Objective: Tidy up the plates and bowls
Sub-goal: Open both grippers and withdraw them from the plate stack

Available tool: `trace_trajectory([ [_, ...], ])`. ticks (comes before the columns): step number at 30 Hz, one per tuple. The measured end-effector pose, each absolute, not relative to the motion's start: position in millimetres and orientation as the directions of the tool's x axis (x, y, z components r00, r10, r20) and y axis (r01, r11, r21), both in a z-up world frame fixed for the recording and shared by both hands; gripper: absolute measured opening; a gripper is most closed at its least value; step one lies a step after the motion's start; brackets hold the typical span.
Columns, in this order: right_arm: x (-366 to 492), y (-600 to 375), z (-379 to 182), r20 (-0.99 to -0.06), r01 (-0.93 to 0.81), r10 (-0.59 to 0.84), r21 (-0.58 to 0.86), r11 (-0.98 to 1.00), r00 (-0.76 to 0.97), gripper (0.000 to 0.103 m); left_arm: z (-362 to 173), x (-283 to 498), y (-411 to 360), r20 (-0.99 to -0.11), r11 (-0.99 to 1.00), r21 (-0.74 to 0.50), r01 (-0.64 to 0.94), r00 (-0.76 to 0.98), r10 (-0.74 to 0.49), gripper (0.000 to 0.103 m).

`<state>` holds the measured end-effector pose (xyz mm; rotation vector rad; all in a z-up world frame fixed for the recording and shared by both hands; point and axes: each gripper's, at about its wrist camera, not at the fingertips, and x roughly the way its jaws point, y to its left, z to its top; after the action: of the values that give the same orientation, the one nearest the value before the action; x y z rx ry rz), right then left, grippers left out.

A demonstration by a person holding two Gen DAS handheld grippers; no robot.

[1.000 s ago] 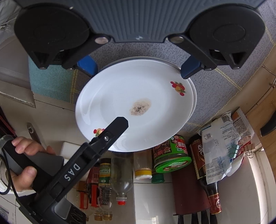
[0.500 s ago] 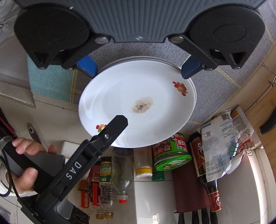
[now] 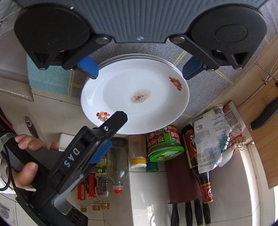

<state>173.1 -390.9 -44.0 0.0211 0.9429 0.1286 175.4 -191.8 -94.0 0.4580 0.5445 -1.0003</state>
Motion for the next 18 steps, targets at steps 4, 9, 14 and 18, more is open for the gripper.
trace_trajectory([
  [4,170.8,-389.6,-42.2,-0.802,-0.090,0.098,0.055,0.994,0.589,0.103,-83.1,177.8,-187.4,-0.592,0.500,0.117,0.858,0.465,-0.659,0.102],
  [9,163.5,-384.4,-37.2,-0.792,-0.061,0.038,0.001,0.998,0.610,0.103,-68.1,180.8,-182.1,-0.556,0.554,0.124,0.823,0.520,-0.648,0.102],
  [14,154.2,-375.6,-33.7,-0.773,-0.027,-0.018,-0.045,0.999,0.634,0.103,-58.9,180.2,-174.7,-0.535,0.628,0.106,0.771,0.576,-0.618,0.102],
  [18,147.3,-367.9,-32.9,-0.759,-0.021,-0.025,-0.051,0.998,0.650,0.103,-54.4,174.8,-166.6,-0.530,0.681,0.077,0.728,0.608,-0.591,0.102],
])
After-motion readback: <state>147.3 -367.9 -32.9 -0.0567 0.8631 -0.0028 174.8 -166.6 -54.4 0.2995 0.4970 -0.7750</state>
